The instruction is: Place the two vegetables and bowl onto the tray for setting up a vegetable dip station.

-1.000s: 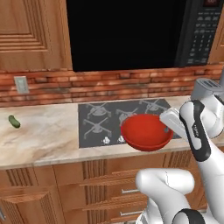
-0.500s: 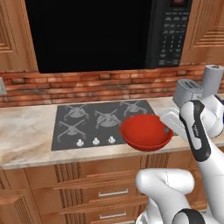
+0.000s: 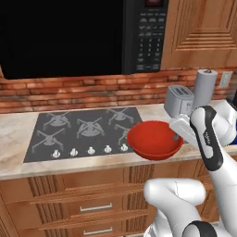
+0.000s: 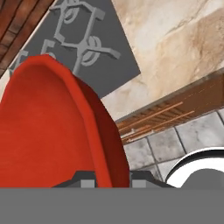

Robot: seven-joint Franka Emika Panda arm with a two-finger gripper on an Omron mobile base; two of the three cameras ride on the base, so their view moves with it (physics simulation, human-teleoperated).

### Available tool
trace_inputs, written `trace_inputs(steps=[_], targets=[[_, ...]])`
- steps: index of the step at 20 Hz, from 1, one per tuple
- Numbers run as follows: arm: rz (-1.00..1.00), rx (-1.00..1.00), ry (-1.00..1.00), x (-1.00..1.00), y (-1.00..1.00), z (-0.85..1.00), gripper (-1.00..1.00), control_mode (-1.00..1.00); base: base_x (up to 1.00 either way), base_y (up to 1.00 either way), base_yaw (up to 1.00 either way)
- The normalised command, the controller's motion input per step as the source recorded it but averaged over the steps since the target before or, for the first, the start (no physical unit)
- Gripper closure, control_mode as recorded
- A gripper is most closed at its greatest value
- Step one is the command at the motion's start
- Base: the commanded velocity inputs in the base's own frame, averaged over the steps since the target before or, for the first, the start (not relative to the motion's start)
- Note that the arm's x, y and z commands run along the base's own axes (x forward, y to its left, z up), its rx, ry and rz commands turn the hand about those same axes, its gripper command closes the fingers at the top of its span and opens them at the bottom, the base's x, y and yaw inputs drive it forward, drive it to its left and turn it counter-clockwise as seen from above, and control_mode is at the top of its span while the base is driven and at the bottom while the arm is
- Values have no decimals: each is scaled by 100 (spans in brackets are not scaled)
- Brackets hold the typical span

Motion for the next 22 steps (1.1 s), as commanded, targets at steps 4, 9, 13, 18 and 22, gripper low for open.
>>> trace_inputs(steps=[4, 9, 13, 18, 22], targets=[[0, 0, 0, 0, 0, 0, 100, 100, 10, -57, 0], [0, 0, 0, 0, 0, 0, 100, 100, 10, -57, 0], [0, 0, 0, 0, 0, 0, 100, 100, 11, -57, 0], [0, 0, 0, 0, 0, 0, 100, 100, 12, -57, 0], [0, 0, 0, 0, 0, 0, 100, 100, 11, -56, 0]])
